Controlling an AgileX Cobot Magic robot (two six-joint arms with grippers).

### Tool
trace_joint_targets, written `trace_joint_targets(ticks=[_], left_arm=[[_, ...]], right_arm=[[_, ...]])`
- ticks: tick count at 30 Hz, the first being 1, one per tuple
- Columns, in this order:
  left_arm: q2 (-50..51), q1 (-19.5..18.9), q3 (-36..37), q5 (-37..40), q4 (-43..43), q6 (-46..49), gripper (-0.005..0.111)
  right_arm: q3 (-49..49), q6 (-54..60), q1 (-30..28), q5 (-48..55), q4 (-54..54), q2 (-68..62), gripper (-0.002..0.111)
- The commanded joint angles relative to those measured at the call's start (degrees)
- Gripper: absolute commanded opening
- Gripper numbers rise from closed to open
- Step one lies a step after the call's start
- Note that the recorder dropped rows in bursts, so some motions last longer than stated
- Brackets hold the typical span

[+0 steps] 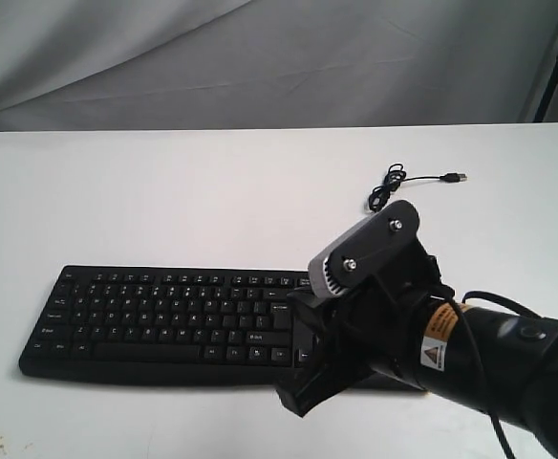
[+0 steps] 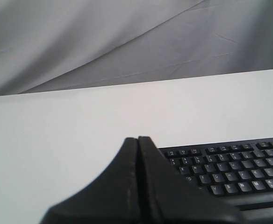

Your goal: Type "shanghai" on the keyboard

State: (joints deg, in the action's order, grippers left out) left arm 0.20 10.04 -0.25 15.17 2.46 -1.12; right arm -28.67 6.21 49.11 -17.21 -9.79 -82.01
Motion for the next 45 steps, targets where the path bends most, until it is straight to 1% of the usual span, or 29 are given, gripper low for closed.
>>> trace_joint_targets(ticks=[1,5,8,10,12,15,17,19,21,24,26,27,32,35,37,41,45], left_arm=[[-0.2,0.32,0.25,-0.33,0.27,-0.16,0.0],[-0.2,0.2,0.25,-0.33,0.27,-0.16,0.0],[-0.2,0.2,0.25,-0.33,0.27,-0.16,0.0],[-0.2,0.2,0.25,-0.33,0.27,-0.16,0.0],[-0.2,0.2,0.25,-0.33,0.27,-0.16,0.0],[-0.2,0.2,0.25,-0.33,0.27,-0.16,0.0],[-0.2,0.2,0.25,-0.33,0.27,-0.16,0.0],[-0.2,0.2,0.25,-0.33,0.27,-0.16,0.0],[-0.2,0.2,0.25,-0.33,0.27,-0.16,0.0],[-0.2,0.2,0.25,-0.33,0.27,-0.16,0.0],[-0.2,0.2,0.25,-0.33,0.27,-0.16,0.0],[-0.2,0.2,0.25,-0.33,0.27,-0.16,0.0],[-0.2,0.2,0.25,-0.33,0.27,-0.16,0.0],[-0.2,0.2,0.25,-0.33,0.27,-0.16,0.0],[-0.2,0.2,0.25,-0.33,0.27,-0.16,0.0],[-0.2,0.2,0.25,-0.33,0.27,-0.16,0.0],[-0.2,0.2,0.25,-0.33,0.27,-0.16,0.0]], right_arm=[[2.25,0.21,1.09,2.14,-0.06,6.53,0.0],[6.45,0.21,0.42,2.54,-0.06,16.75,0.0],[10.02,0.21,-2.83,2.54,-0.06,26.06,0.0],[12.48,0.21,-6.62,2.73,0.24,32.81,0.0],[14.72,0.21,-11.26,5.23,2.16,39.65,0.0],[17.36,0.21,-18.26,13.01,3.18,50.73,0.0],[19.16,-0.61,-21.74,18.37,3.18,56.96,0.0],[21.97,-0.65,-25.59,20.1,3.18,64.03,0.0],[24.98,-0.65,-28.16,19.57,3.18,71.29,0.0],[28.64,-0.65,-29.16,18.37,3.18,78.74,0.0],[28.67,-0.65,-29.16,17.21,3.18,81.21,0.0],[28.67,-0.65,-29.16,19.95,3.18,81.91,0.0],[28.67,-0.65,-29.16,20.17,3.18,81.51,0.0],[28.67,-0.52,-29.31,20.69,5.8,82.01,0.0],[28.67,-0.52,-30.88,22.27,7.98,82.01,0.0],[28.67,-0.52,-35.06,26.21,8.16,82.01,0.0],[28.67,-0.52,-35.96,28.81,8.16,82.01,0.0]])
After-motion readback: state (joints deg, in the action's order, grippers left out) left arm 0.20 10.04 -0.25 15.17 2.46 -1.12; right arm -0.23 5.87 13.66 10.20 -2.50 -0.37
